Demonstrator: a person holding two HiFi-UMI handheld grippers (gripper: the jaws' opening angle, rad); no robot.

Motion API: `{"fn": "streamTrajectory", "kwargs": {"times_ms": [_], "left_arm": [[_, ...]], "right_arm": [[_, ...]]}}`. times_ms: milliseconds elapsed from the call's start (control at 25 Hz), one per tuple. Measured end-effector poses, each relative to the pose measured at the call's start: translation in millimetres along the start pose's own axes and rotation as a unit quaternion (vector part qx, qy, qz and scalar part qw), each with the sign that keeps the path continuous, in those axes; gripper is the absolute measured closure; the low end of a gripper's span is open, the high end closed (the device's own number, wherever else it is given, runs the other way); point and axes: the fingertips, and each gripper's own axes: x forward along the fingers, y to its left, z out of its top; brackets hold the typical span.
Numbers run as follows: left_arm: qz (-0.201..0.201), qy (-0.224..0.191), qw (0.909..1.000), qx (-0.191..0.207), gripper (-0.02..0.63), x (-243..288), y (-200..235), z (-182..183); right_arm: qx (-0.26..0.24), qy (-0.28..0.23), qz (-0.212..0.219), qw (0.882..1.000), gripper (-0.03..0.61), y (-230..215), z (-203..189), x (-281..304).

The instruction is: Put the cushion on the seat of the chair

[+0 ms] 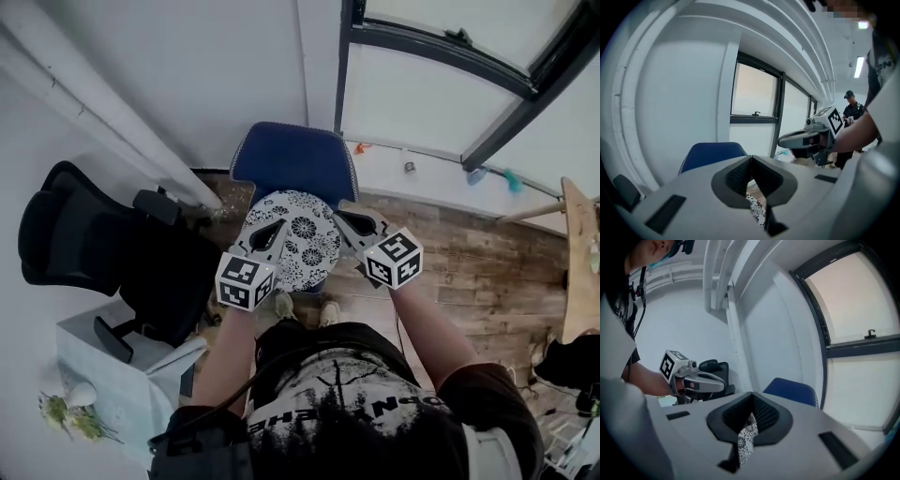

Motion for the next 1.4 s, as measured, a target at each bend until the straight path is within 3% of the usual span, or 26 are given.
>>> {"fn": "streamTrajectory", "kwargs": {"times_ms": [560,1400], "left_arm": [[0.014,-0.031,0.9994,0.004,0.597,-15,5,25],[0.02,-0.033,0.9991,0.017,0.597,-9,9,30]], "right_arm": [[-0.073,-0.024,-0.016,0.997,0.56,-2,41,-27],[-0.071,-0.023,-0.021,0.997,0.561,-15,41,-29]]}}
